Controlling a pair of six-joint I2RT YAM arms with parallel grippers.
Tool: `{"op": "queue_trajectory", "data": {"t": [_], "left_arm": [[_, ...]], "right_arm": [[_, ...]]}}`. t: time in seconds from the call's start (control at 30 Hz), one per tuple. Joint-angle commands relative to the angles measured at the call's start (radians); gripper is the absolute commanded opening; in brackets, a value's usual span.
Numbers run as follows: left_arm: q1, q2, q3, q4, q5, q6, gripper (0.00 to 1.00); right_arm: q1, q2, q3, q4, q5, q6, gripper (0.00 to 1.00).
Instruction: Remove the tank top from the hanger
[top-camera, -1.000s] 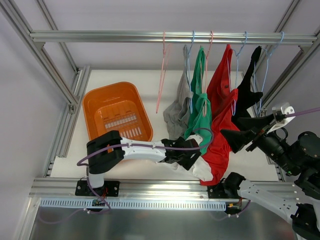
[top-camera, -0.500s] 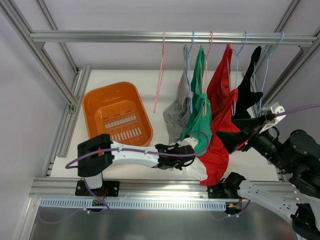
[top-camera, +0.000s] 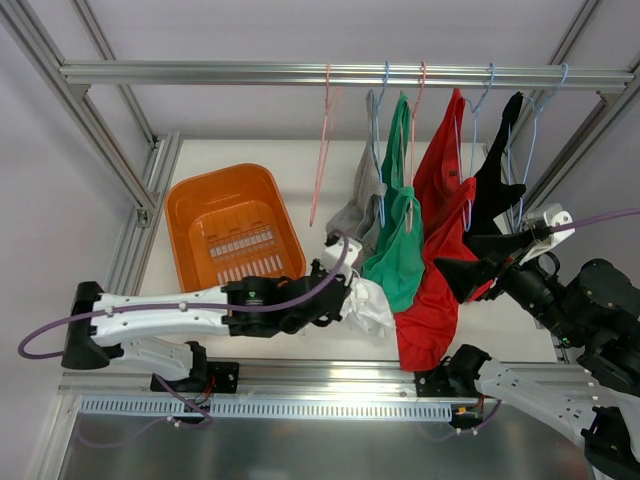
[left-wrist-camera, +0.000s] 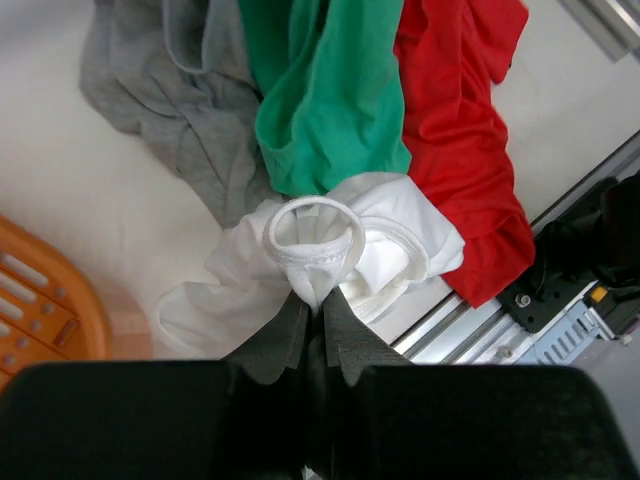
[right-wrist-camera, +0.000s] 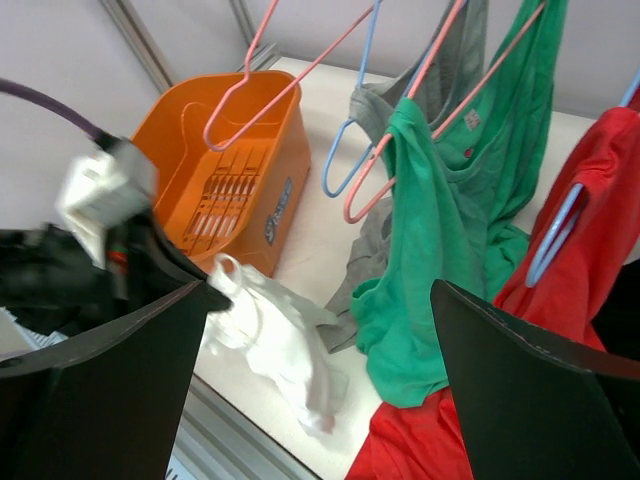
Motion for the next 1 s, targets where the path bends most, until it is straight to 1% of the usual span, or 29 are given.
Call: {"op": "queue_trajectory", "data": {"t": [0.0, 0.1, 0.2, 0.33, 0.37, 0.47, 0.5, 0.6, 0.63, 0.7, 0.77, 0.8, 0.87, 0.9, 0.97], "left_arm": [[-0.015, -0.101, 0.064, -0.084, -0.105, 0.025, 0.0], [-0.015, -0.172, 0.125, -0.169, -0.183, 0.027, 0.0], [-0.015, -0.203, 0.174, -0.226, -0.275, 0.045, 0.0], [-0.015, -0.241, 0.23, -0.253, -0.381, 0.077, 0.0], [-0.015, -0.243, 0.24, -0.262, -0.437, 0.088, 0.0], [-0.013, -0.246, 0.288, -0.269, -0.516, 0.111, 0.0], [-0.012, -0.243, 0.315, -0.27, -0.563, 0.122, 0.0], [0.027, -0.243, 0.377, -0.27, -0.62, 0.162, 0.0], [0.075, -0.244, 0.392, -0.272, -0.621, 0.178, 0.0], [0.129, -0.258, 0.409, -0.272, -0.604, 0.183, 0.0], [0.2, -0.27, 0.412, -0.272, -0.564, 0.185, 0.0], [0.265, -0.282, 0.408, -0.272, -0.544, 0.183, 0.0], [0.332, -0.287, 0.405, -0.272, -0.481, 0.183, 0.0], [0.388, -0.281, 0.4, -0.272, -0.466, 0.183, 0.0], [0.444, -0.27, 0.392, -0.273, -0.417, 0.18, 0.0]], "right_arm": [[0.002, -0.01, 0.032, 0.055, 0.074, -0.031, 0.99], [0.002, -0.01, 0.054, 0.055, 0.108, -0.04, 0.99], [0.002, 0.002, 0.069, 0.052, 0.14, -0.04, 0.99], [0.002, 0.031, 0.074, 0.05, 0.146, -0.038, 0.99], [0.002, 0.036, 0.074, 0.05, 0.148, -0.04, 1.0], [0.002, 0.048, 0.075, 0.05, 0.154, -0.037, 1.0], [0.002, 0.051, 0.077, 0.05, 0.156, -0.037, 0.99], [0.002, 0.063, 0.086, 0.05, 0.156, -0.032, 1.0], [0.002, 0.071, 0.091, 0.05, 0.15, -0.029, 0.99], [0.002, 0.075, 0.094, 0.052, 0.14, -0.026, 1.0], [0.002, 0.082, 0.097, 0.05, 0.137, -0.023, 1.0], [0.002, 0.082, 0.098, 0.052, 0.136, -0.022, 0.99], [0.002, 0.085, 0.099, 0.052, 0.134, -0.022, 0.99], [0.002, 0.085, 0.102, 0.052, 0.133, -0.02, 0.99], [0.002, 0.088, 0.106, 0.055, 0.131, -0.022, 0.99]]}}
